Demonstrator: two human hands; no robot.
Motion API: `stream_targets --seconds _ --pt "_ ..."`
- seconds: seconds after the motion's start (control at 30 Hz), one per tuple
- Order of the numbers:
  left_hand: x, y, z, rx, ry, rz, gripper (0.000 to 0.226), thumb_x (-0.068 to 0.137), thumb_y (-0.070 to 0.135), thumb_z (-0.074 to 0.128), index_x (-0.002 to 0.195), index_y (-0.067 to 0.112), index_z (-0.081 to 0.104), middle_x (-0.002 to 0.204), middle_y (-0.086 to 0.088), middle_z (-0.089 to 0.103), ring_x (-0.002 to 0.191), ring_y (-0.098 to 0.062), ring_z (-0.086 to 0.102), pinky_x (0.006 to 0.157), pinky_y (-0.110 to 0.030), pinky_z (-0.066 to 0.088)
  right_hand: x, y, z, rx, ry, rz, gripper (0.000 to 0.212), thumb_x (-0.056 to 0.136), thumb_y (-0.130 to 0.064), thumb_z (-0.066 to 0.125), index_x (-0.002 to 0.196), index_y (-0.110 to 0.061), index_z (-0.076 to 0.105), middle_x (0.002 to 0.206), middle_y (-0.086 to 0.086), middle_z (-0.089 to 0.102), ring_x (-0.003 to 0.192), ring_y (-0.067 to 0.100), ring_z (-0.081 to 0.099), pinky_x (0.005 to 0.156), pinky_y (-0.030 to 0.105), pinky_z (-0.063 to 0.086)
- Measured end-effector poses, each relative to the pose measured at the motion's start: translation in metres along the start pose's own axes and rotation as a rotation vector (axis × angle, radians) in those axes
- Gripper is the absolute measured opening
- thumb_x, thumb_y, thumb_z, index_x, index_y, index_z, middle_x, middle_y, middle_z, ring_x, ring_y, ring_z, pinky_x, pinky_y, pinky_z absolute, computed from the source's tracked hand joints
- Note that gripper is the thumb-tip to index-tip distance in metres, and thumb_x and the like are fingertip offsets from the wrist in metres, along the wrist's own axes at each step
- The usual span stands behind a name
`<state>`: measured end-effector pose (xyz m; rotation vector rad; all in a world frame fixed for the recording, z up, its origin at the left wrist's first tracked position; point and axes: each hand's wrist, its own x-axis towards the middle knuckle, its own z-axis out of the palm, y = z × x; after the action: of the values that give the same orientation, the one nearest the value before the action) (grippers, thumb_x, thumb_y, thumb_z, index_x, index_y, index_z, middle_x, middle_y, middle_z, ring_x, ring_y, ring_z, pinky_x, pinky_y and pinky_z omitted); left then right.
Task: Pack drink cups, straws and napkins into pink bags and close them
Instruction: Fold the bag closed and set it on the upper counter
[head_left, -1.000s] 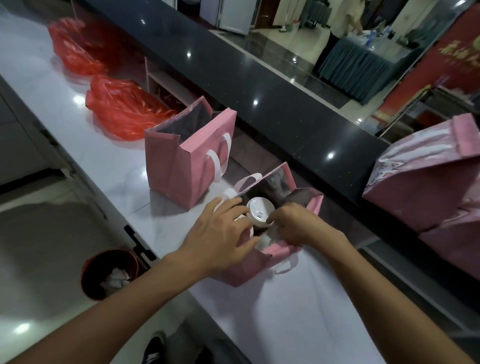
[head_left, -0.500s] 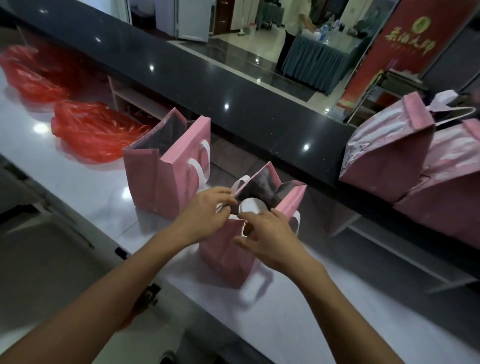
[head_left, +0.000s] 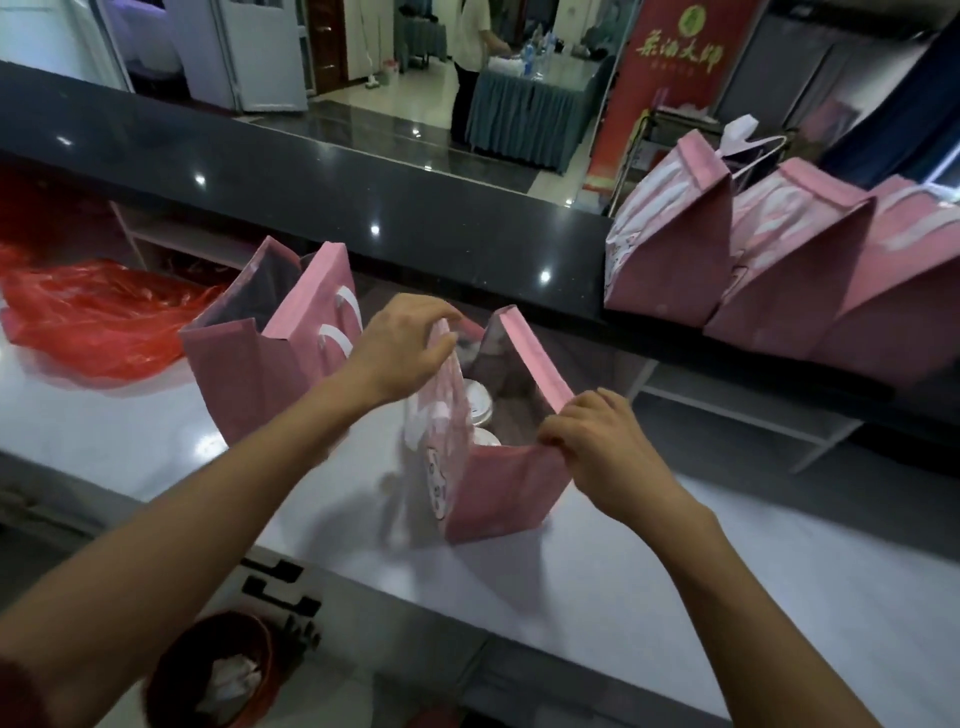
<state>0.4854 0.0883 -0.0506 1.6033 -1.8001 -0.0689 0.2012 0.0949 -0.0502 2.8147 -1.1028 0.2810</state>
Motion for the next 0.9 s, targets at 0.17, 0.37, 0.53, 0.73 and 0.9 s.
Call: stream_targets --seconds 0.17,0.37,0.53,0.73,0.9 --pt "0.009 -0.003 0.015 -0.05 -0.077 -0.124 0.046 0.088 0.011 0.064 0.133 0.016 0.062 0.134 -0.005 0.063 0.126 -0.023 0.055 0.109 -0.046 0.046 -0.019 0.041 0.01 0.003 0.245 0.112 0.024 0.069 0.001 0.086 0.079 -0.018 0.077 0.089 -0.002 0.073 0.096 0.027 0.062 0.087 0.04 0.041" --pt "-0.017 0.0 0.033 -0.228 -0.126 -0.199 0.051 0.086 0.006 0.064 0.136 0.019 0.06 0.131 0.001 0.063 0.108 -0.014 0.061 0.091 -0.027 0.054 -0.042 0.033 0.041 0.152 0.445 0.226 0.037 0.082 0.003 0.075 0.115 -0.014 0.074 0.124 0.004 0.068 0.114 0.025 0.058 0.094 0.043 0.052" --pt "-0.028 -0.013 0.038 -0.311 -0.039 -0.242 0.054 0.084 0.01 0.073 0.135 0.02 0.06 0.126 0.004 0.063 0.109 -0.012 0.06 0.083 -0.014 0.051 -0.05 -0.003 0.056 0.624 0.46 0.469 0.048 0.097 -0.05 0.055 0.131 -0.019 0.064 0.137 -0.004 0.06 0.126 0.01 0.054 0.102 0.032 0.051" --pt "-0.045 -0.017 0.038 -0.483 -0.082 -0.311 0.047 0.084 0.013 0.077 0.123 0.032 0.06 0.111 0.018 0.063 0.102 -0.006 0.063 0.068 -0.013 0.056 -0.051 -0.024 0.061 0.912 0.406 0.583 0.058 0.091 -0.049 0.067 0.143 -0.034 0.049 0.133 -0.022 0.056 0.113 -0.007 0.056 0.084 0.01 0.052" --pt "-0.056 -0.006 0.04 -0.562 -0.121 -0.256 0.039 0.084 0.013 0.08 0.119 0.025 0.069 0.114 0.013 0.069 0.104 -0.009 0.067 0.076 -0.021 0.06 -0.041 -0.015 0.059 0.884 0.502 0.637 0.036 0.096 -0.011 0.064 0.13 -0.025 0.062 0.12 -0.012 0.067 0.108 -0.001 0.063 0.078 0.008 0.052"
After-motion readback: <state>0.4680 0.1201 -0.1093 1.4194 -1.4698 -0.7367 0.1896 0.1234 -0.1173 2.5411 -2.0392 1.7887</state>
